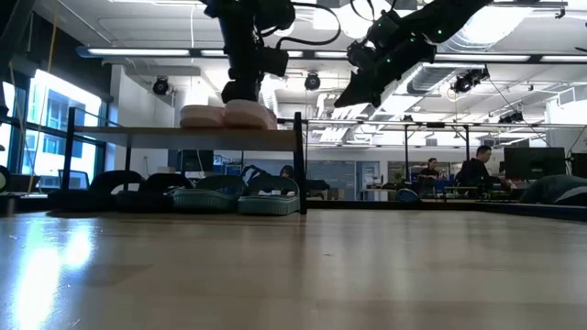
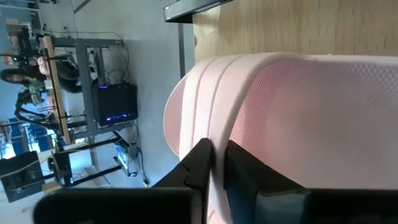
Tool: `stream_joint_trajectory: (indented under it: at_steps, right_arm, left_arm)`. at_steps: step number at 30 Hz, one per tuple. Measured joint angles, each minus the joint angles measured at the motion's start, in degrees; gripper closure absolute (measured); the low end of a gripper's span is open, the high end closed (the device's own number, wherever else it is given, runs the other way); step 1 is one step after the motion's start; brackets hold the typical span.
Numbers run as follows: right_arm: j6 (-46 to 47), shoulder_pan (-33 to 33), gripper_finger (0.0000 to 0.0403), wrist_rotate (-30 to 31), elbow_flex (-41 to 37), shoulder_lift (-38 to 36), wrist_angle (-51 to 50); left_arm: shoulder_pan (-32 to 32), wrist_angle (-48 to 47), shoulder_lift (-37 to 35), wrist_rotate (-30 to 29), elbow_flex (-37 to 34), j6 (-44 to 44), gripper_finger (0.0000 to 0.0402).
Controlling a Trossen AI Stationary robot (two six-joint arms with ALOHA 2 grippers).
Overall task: Pick and place slides into the shelf
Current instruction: Adjust the slides
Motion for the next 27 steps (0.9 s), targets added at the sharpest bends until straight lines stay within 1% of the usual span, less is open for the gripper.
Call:
stream_joint_trajectory:
  at_steps: [11,27]
  right_arm:
    - [0.0,0.0,0.0402,0.0,0.0,0.0,-0.1]
    - [0.0,0.0,0.0402,0.0,0.0,0.0,-0.2]
  left_arm:
    - [0.0,0.5,0.0,0.1,0.0,-1.1,0.0315]
    - [0.0,1.6,-0.7,0.2,0.0,-2.4,0.0281]
